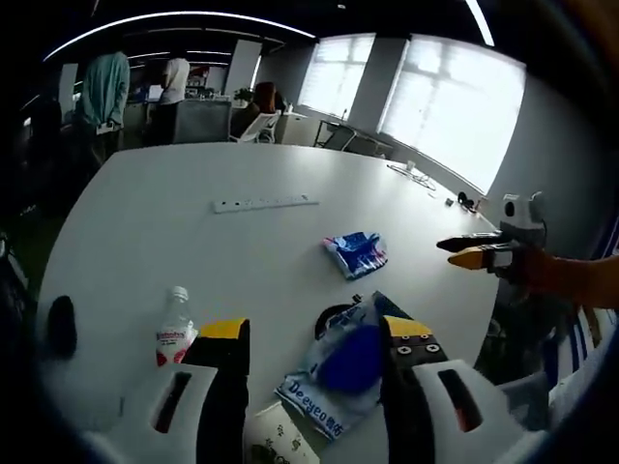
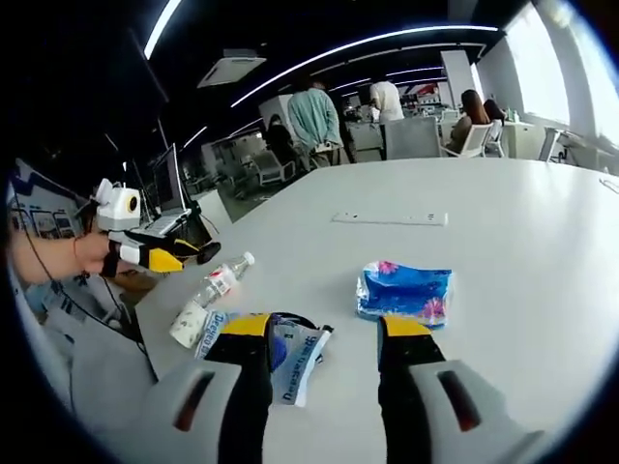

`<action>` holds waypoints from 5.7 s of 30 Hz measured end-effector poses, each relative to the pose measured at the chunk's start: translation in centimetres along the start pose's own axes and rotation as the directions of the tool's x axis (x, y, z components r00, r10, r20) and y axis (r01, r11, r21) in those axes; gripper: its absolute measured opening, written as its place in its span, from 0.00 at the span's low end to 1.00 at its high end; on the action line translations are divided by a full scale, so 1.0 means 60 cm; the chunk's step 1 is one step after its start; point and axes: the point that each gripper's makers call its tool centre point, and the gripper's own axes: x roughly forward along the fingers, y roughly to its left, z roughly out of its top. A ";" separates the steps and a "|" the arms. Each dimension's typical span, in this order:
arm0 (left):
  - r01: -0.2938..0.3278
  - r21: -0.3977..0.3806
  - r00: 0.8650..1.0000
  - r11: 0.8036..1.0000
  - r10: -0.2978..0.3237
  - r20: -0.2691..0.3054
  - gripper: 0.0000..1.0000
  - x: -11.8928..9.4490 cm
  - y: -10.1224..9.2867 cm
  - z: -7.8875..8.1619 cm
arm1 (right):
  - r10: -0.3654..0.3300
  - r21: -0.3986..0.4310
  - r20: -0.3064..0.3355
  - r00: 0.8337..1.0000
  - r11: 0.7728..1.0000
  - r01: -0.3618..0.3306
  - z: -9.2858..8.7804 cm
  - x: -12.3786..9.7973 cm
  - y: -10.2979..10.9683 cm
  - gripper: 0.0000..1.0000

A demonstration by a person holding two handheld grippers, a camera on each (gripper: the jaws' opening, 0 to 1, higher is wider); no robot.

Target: Arrange the tabletop items into an orderly group along one side of the table until the central work area is clear of visible clutter.

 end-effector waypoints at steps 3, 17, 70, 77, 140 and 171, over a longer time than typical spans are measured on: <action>-0.002 -0.002 1.000 1.000 0.002 -0.002 0.53 -0.004 0.002 -0.004 | -0.002 0.008 -0.014 1.000 1.000 0.002 -0.016 0.002 0.006 0.41; -0.008 -0.021 1.000 1.000 0.008 -0.014 0.52 -0.024 0.013 -0.029 | 0.016 0.055 -0.109 0.994 0.998 -0.010 -0.103 0.029 0.039 0.41; 0.009 -0.045 0.996 0.999 -0.013 -0.093 0.49 0.008 0.033 -0.076 | 0.053 0.189 -0.247 0.968 0.982 -0.006 -0.206 0.099 0.052 0.10; 0.010 -0.034 0.994 0.999 -0.014 -0.108 0.49 0.014 0.036 -0.081 | 0.045 0.199 -0.239 0.970 0.980 0.003 -0.208 0.100 0.054 0.05; 0.190 0.155 0.757 0.969 -0.045 -0.652 0.20 0.107 0.030 -0.179 | 0.048 0.248 -0.198 0.979 0.969 0.003 -0.205 0.096 0.060 0.02; 0.218 0.132 0.718 0.967 -0.068 -0.692 0.15 0.106 0.037 -0.194 | 0.040 0.243 -0.194 0.980 0.970 0.008 -0.202 0.094 0.056 0.01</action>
